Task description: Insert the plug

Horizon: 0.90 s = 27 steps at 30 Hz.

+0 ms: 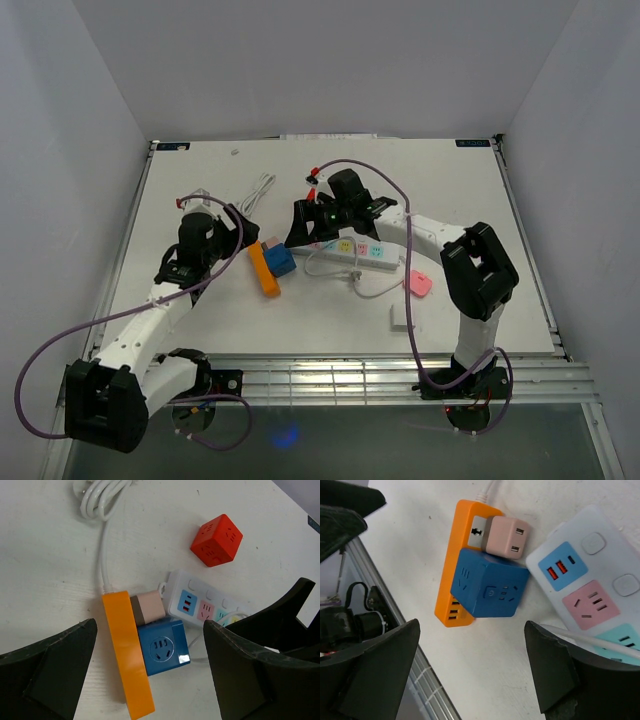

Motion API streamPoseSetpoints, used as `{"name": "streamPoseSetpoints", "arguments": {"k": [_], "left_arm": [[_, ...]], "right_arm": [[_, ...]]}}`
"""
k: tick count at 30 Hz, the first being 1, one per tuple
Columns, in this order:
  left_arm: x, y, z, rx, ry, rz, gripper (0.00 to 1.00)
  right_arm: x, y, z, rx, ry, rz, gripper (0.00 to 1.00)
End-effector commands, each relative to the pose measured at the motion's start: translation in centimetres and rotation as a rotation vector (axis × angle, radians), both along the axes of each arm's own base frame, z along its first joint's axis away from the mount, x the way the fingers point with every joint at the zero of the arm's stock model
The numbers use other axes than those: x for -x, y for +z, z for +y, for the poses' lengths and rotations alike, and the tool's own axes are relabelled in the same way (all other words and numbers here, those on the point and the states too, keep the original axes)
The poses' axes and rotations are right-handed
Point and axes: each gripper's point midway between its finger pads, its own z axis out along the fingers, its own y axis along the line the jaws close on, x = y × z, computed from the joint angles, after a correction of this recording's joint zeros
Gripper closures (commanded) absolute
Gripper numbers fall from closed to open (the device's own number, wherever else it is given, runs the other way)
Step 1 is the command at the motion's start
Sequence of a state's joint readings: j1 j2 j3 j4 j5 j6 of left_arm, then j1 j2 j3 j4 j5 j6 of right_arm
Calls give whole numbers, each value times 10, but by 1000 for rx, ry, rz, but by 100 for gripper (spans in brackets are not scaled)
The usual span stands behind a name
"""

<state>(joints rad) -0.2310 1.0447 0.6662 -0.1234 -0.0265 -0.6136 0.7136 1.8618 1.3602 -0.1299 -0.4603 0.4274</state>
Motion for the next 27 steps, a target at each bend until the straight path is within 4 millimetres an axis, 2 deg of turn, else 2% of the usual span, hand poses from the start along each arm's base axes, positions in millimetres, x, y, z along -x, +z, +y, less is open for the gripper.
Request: {"name": "streamPoseSetpoints", "arguments": {"k": [1,2,3,7,9,10,16,21,27], "left_arm": [[13,3,1,121,66,-15,2],[15,4,0,142,70,-23,2],[19,-5,0,146,70,-8,2],[27,-22,-2,164,69,33,2],[29,-24,0,168,83,33,2],[31,-27,2,167,91,32,2],[34,-11,14,151,134,-35,2],[34,4,16,137,134,-48,2],[35,22,18,126,132,-74,2]], "right_arm": [[10,1,12,-91,4,97,7],[9,-4,12,-85,-13,115,5],[12,-9,12,-81,-25,147,3],[15,-16,24,-137,-15,223,2],[19,-22,27,-148,-14,253,0],[20,-24,28,-151,-16,257,10],[23,-41,34,-148,-36,309,11],[21,-55,40,-137,-47,335,9],[33,-74,51,-110,-46,369,7]]}}
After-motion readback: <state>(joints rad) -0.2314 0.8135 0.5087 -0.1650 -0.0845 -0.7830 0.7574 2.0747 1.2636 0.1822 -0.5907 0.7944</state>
